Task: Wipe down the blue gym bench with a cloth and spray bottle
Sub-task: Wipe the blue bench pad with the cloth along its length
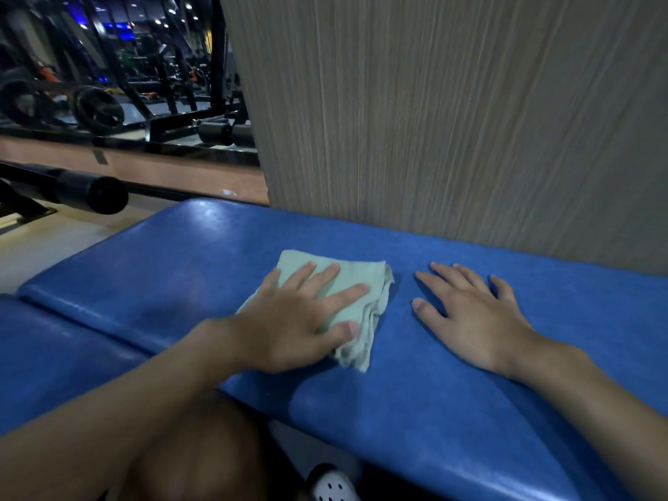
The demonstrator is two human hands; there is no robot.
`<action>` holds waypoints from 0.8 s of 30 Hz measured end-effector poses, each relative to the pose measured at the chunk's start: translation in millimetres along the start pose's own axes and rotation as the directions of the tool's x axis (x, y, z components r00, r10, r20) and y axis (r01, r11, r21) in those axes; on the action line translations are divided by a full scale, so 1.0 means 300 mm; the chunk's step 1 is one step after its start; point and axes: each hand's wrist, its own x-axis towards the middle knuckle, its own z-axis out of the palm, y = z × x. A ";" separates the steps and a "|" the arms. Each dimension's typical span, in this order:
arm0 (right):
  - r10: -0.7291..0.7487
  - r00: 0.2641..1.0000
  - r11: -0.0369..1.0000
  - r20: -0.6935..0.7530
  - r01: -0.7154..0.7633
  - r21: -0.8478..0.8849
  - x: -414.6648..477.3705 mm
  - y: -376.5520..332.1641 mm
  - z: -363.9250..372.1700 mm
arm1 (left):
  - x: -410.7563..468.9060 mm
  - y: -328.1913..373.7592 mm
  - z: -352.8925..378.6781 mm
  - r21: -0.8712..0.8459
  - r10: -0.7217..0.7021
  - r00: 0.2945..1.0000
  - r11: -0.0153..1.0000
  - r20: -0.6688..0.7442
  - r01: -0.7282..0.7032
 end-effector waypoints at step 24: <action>-0.047 0.999 0.999 0.000 0.047 -0.014 0.069 -0.062 0.028 | 0.529 -0.137 -0.040 -0.099 -0.117 0.990 0.987 0.082 0.125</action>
